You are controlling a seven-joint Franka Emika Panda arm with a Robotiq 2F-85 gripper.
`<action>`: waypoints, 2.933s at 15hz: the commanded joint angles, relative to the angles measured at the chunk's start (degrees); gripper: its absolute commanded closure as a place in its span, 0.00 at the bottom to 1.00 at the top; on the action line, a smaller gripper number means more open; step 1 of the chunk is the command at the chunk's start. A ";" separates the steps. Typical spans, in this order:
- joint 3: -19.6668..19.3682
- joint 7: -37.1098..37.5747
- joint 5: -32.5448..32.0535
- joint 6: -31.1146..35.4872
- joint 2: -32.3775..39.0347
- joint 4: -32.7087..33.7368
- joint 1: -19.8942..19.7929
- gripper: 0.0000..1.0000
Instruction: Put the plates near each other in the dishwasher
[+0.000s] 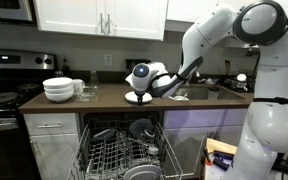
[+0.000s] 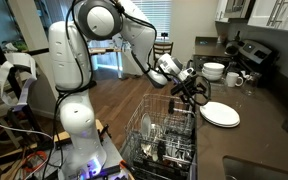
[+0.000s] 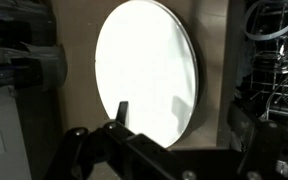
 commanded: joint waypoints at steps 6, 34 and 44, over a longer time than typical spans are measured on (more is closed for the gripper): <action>-1.06 4.09 -6.46 -2.60 4.62 4.22 1.38 0.02; -0.16 5.56 -13.24 -7.93 7.58 6.26 2.78 0.54; -0.36 5.85 -13.38 -7.58 8.47 6.39 2.55 0.39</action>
